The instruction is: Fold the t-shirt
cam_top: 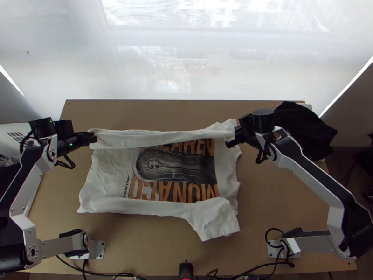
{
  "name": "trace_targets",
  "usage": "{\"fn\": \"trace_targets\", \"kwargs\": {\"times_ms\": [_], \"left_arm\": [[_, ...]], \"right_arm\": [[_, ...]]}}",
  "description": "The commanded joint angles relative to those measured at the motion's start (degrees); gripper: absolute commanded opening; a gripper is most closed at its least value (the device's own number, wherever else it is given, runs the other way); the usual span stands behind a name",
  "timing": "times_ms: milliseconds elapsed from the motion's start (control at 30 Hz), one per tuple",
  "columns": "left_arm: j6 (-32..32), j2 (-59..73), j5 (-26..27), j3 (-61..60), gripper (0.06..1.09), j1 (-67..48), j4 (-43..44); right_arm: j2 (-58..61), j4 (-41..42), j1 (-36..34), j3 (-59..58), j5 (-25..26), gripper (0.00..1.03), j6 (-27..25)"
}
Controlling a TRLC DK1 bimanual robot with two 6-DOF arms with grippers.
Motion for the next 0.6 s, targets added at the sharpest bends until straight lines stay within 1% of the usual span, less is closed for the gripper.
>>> {"fn": "trace_targets", "kwargs": {"times_ms": [0,300,567], "left_arm": [[1.51,-2.75,0.0,-4.83,0.09,1.52,-0.22],[3.62,-3.45,0.0,-8.17,0.09,2.22,-0.58],[5.73,-0.55,0.0,-7.64,0.09,3.54,0.04]], "right_arm": [[-4.66,-0.01,1.26,-5.91,0.02,0.03,0.78],[-9.41,-1.77,3.19,-11.8,-0.06,0.03,0.78],[-12.22,-5.37,6.18,-15.05,-0.06,0.03,0.87]]}}
